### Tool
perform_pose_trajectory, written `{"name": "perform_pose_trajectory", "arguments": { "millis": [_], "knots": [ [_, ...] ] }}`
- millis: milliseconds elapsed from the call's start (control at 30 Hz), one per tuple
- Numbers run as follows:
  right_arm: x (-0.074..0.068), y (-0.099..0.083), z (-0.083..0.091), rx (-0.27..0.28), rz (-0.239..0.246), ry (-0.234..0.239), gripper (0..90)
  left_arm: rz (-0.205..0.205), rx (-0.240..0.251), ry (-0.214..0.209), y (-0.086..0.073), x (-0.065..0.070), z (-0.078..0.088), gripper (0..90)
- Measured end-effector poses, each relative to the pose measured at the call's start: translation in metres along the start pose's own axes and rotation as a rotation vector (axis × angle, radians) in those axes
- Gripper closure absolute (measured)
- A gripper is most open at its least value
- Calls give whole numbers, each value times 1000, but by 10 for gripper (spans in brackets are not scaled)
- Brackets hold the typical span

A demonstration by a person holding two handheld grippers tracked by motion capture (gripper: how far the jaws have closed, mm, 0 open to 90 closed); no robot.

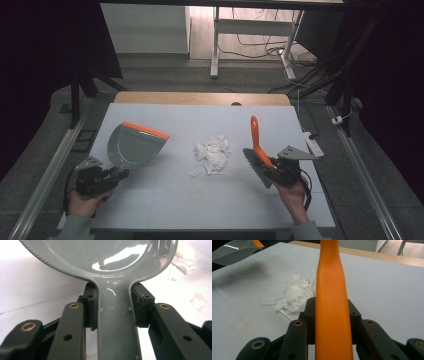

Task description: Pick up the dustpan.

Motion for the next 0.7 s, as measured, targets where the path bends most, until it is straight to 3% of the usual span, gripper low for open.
{"name": "perform_pose_trajectory", "arguments": {
  "millis": [367,700],
  "knots": [
    [-1,-4,3,-6,21,12,704,-94,18,-71,4,14,6,616],
    [-4,-4,3,-8,29,16,704,-152,-10,-110,3,21,8,616]
  ]
}}
Point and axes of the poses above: each handheld gripper's, and its own axes: z roughly backward along the jaws, y roughly out of its top, x roughly to its right, the point moved 8 cm from there along -z, roughly forward along the jaws, and after that the axes turned 3 degrees about -z, right-handed, at the moved point
